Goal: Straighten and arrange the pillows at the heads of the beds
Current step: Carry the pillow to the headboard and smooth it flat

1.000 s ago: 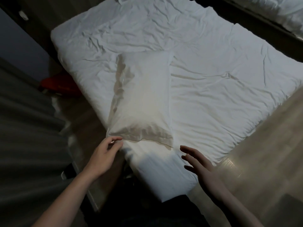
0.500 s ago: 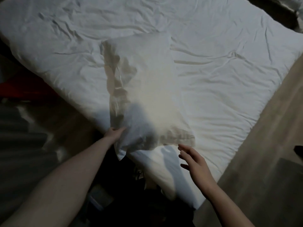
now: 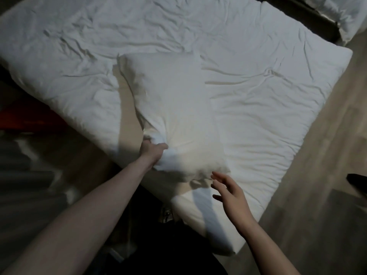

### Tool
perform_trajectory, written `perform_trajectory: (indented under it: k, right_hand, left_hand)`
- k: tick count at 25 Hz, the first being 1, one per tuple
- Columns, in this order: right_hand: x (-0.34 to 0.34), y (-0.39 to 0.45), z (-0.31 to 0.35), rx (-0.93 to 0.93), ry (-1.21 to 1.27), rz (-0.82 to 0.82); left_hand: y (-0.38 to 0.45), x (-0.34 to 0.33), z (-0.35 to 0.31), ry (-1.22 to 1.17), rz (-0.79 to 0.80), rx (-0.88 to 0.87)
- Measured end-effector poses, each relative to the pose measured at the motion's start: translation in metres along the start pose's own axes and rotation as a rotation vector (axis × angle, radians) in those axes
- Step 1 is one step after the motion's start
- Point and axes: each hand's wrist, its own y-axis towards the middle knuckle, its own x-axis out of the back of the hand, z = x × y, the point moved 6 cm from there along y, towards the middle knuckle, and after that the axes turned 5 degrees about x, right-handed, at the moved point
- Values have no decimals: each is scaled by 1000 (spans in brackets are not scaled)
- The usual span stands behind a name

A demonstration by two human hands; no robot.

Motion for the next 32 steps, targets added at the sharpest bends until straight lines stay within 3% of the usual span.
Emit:
perform_trajectory:
  k: [3,6,10,14,18,23,32]
  right_hand:
    - [10,2,32,118,-91,18]
    - [13,8,83,280,-202,63]
    - [-7,23,142,539,-423,171]
    - [-50,35,167,731,-724,359]
    - [-88,61,193,901,-1001,405]
    - [-113,119,204,824,-1267,382]
    - [-265,142,243,800,-1277,462]
  left_hand:
    - [-62,15,-51,242,-4,-241]
    - [-127,28,-62,512,46,-469]
    - [-182,78,-40,571,116,-653]
    - [-208,133,-37,550,26,-671]
    - [-217,176,-43,542,-16,-691]
    - [-202,237,-51,425,-40,-751]
    - [-129,363,-67,363,4,-799]
